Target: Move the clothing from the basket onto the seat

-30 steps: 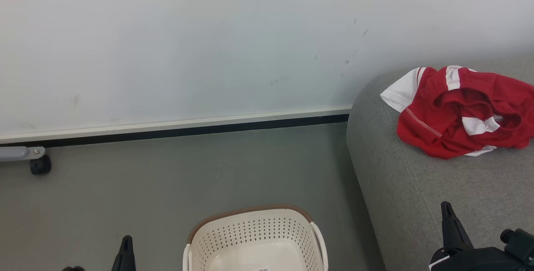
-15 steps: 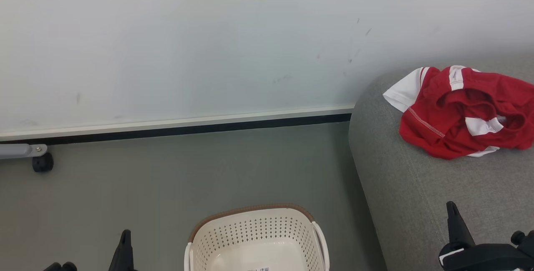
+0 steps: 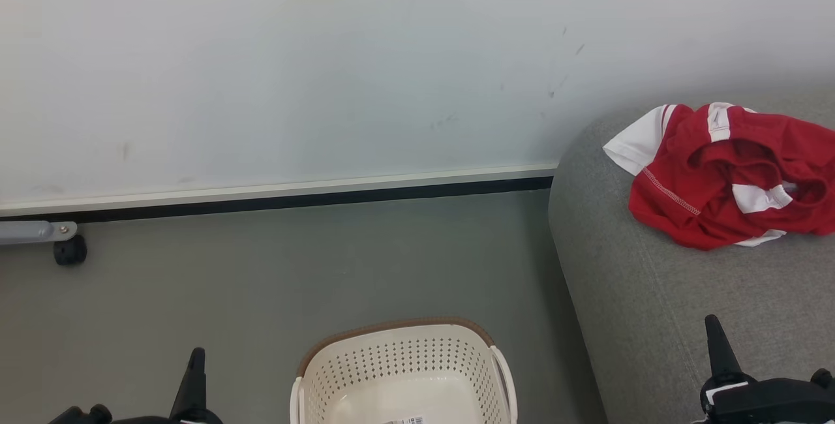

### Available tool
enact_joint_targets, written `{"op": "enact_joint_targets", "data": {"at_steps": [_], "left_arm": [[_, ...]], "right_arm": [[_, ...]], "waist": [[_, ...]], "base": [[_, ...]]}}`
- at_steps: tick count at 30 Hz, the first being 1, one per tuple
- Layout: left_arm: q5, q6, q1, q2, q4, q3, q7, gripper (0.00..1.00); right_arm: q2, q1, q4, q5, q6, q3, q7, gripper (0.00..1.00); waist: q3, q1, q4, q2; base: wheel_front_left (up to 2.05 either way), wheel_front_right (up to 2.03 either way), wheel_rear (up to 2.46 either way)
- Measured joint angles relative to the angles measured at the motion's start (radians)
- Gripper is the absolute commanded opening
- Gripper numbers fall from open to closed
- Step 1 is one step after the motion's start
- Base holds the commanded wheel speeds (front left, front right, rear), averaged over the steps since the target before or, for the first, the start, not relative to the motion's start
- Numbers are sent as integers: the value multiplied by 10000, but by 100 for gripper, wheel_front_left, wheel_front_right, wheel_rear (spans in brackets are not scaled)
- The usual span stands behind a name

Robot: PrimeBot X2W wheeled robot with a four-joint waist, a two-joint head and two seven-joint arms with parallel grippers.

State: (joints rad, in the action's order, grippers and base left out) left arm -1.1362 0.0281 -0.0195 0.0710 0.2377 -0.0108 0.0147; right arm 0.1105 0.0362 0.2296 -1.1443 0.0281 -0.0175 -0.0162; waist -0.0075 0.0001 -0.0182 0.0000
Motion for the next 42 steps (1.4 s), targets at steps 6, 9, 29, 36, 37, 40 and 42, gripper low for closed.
{"op": "enact_joint_targets", "data": {"at_steps": [6,9,29,36,37,40,42], "left_arm": [[-731,173,174,-36,84,-132,-226,0],[-1164,257,232,-77,132,-198,-324,0],[-3687,788,784,-213,451,-648,-1024,0],[-4514,940,965,-265,562,-796,-1285,0],[-4591,953,988,-268,560,-800,-1285,0],[-4642,953,990,-278,568,-803,-1285,0],[-4642,953,990,-278,569,-803,-1285,0]], "right_arm": [[-107,150,96,-750,161,251,247,0],[-150,168,155,-1131,219,378,337,0],[-518,379,545,-3655,736,1214,1058,0],[-652,503,686,-4502,907,1490,1296,0],[-660,536,688,-4514,922,1499,1294,0],[-662,559,690,-4512,922,1505,1294,0],[-663,559,690,-4514,924,1505,1294,0]], "waist": [[16,0,31,0],[23,0,46,0],[76,0,148,0],[93,0,182,0],[93,0,182,0],[93,0,182,0],[93,0,182,0]], "base": [[0,0,0],[0,0,0],[0,0,0],[0,0,0],[0,0,0],[0,0,0],[0,0,0]]}}
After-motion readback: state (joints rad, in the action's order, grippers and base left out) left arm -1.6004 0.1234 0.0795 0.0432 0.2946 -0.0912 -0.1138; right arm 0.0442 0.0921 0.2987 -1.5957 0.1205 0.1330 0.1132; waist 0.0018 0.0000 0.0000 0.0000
